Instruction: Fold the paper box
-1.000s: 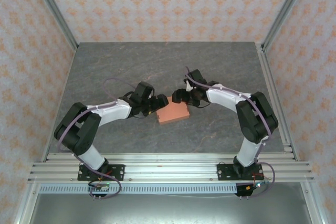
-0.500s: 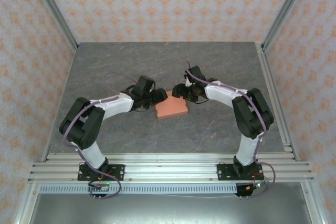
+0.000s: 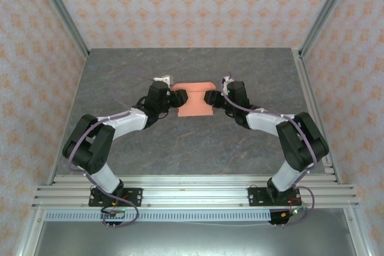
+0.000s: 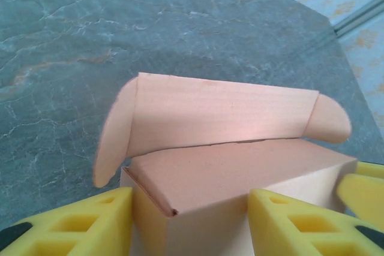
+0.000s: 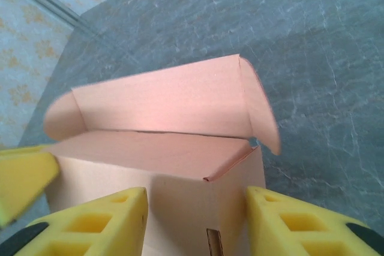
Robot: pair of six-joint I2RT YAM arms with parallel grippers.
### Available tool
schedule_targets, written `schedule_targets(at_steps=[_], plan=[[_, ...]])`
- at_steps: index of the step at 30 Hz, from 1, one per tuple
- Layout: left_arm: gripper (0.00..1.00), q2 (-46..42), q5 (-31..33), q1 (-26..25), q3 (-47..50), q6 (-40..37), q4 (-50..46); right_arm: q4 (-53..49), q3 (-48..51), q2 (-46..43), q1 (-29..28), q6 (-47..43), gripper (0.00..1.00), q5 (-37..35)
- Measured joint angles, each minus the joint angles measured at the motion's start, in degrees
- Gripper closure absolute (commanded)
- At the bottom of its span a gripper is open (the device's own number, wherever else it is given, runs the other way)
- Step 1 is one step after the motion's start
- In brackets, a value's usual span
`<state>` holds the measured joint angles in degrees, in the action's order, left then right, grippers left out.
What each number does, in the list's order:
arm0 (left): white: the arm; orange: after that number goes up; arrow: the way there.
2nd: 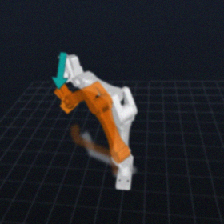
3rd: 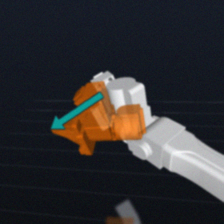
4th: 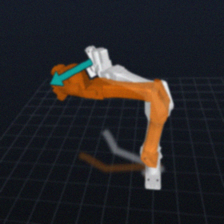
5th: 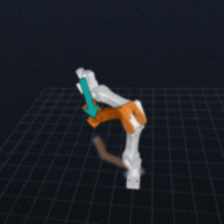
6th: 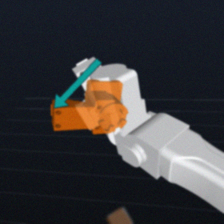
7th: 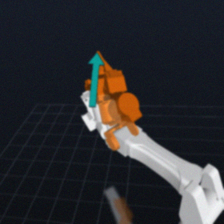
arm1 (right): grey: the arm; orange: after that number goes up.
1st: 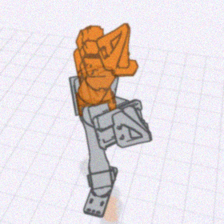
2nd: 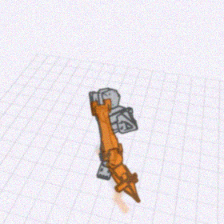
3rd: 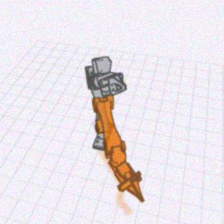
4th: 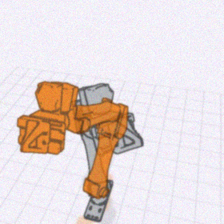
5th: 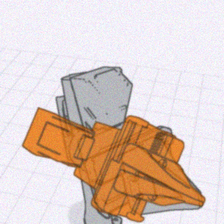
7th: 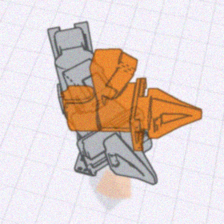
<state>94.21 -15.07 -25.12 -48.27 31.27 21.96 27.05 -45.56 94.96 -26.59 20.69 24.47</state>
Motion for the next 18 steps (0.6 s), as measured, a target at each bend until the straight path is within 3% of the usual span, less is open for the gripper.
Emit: schedule_targets(at_steps=[7,10,15,18], plan=[[0.52,-0.11,-5.68,0.0,9.7,-8.55,14.27,14.8,9.33,1.86,-0.24,-2.99,0.7,0.11],[0.52,-0.76,-8.59,0.0,12.07,-13.77,15.15,18.53,12.24,1.53,-0.66,-6.08,0.69,-1.03],[0.45,-4.76,-11.91,-0.11,12.79,-19.41,12.15,17.88,15.1,-2.93,-2.01,-8.83,0.41,-2.64],[0.43,-9.11,-11.63,-0.76,11.82,-19.85,8.26,9.01,14.19,-9.81,-3.37,-9.05,0.34,-4.44]])
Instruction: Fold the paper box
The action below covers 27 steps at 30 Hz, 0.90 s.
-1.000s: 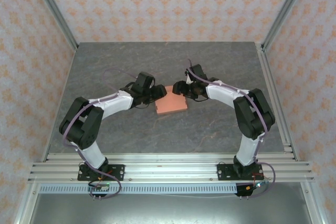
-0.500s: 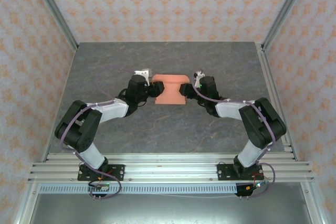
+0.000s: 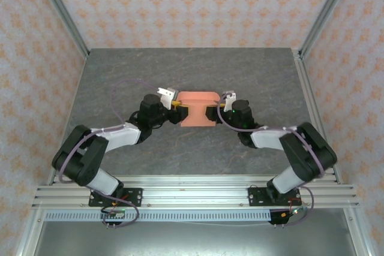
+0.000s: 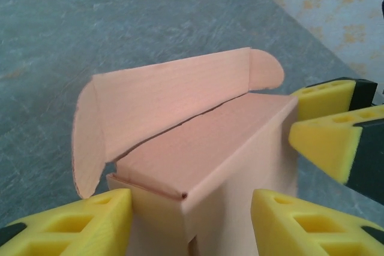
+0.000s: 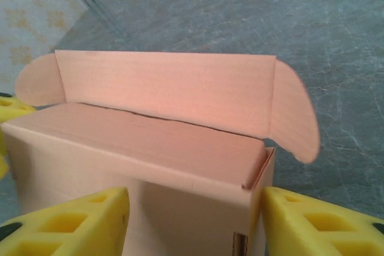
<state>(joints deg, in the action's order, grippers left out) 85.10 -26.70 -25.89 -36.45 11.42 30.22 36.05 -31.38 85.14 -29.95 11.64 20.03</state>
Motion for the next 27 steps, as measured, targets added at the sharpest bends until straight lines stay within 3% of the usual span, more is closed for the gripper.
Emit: schedule_targets(at_steps=[5,10,14,21,24,27], plan=[[0.4,-4.24,3.85,-0.48,-5.68,-0.13,-10.75,-19.34,-11.98,-7.96,1.79,-2.4,0.3,0.28],[0.4,-7.87,4.28,-0.37,-5.22,-3.93,-13.33,-28.35,-20.15,-8.61,7.87,-8.9,0.29,10.51],[0.4,-10.88,3.58,-0.37,-3.89,-7.65,-14.6,-36.35,-24.28,-7.87,8.5,-13.2,0.29,14.21],[0.42,-11.61,6.45,0.11,-4.0,-7.93,-15.15,-44.26,-33.64,-2.91,9.27,-10.71,0.27,5.9],[0.52,-8.39,9.44,0.46,-8.26,-5.81,-21.33,-49.18,-40.44,3.8,12.35,-7.98,0.36,5.05],[0.54,-2.21,10.8,0.55,-14.67,-1.73,-26.38,-51.84,-45.57,11.93,16.7,-4.26,0.47,8.02]])
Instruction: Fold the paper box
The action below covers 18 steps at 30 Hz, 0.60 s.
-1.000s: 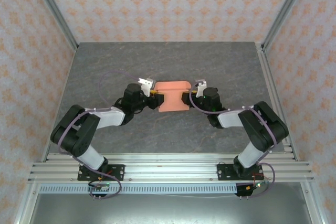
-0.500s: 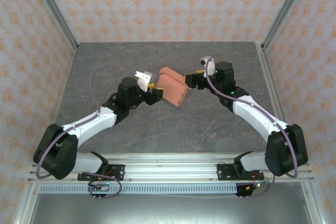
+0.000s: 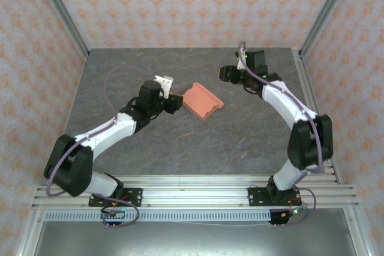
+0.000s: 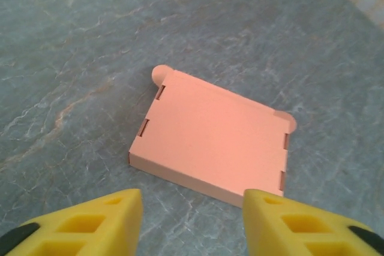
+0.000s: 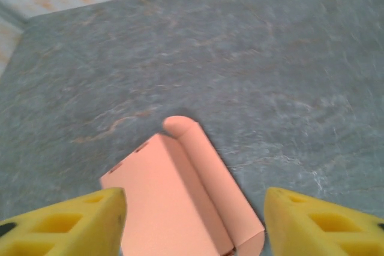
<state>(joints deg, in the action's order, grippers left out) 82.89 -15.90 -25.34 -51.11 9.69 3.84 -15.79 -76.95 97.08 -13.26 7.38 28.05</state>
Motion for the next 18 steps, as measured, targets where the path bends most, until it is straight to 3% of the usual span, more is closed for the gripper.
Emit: schedule_targets(at_steps=[5,11,18], plan=[[0.54,5.53,1.49,-1.14,-1.36,8.7,-2.32,-1.36,1.53,8.15,3.96,7.91,0.5,3.02],[0.55,11.91,5.31,-2.1,-4.96,15.3,-5.53,-1.33,4.63,10.19,2.69,14.45,0.51,5.01],[0.55,17.77,7.41,-2.97,-11.74,17.49,-6.73,1.03,6.25,14.49,0.26,18.84,0.54,6.51]])
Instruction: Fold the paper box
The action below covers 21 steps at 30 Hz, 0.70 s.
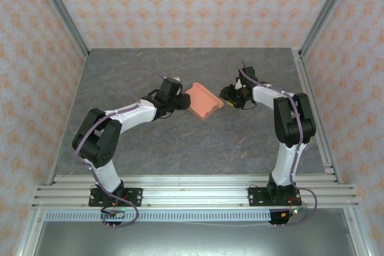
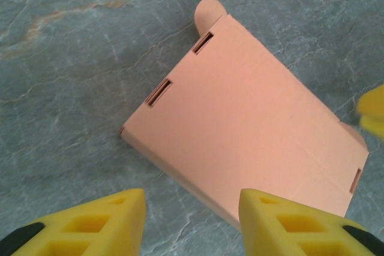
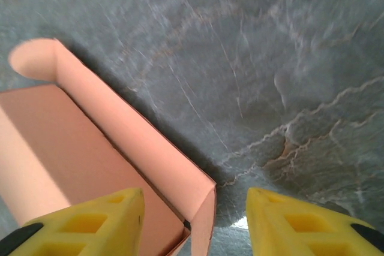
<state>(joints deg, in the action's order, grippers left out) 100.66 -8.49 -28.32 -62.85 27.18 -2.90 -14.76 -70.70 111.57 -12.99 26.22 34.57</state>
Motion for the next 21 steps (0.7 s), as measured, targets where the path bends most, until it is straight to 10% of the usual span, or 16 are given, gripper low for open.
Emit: schedule_targets(at_steps=[21], plan=[[0.68,6.4,1.86,-0.2,-4.28,0.28,-3.96,5.6,1.68,2.14,-1.25,5.97,0.84,0.57]])
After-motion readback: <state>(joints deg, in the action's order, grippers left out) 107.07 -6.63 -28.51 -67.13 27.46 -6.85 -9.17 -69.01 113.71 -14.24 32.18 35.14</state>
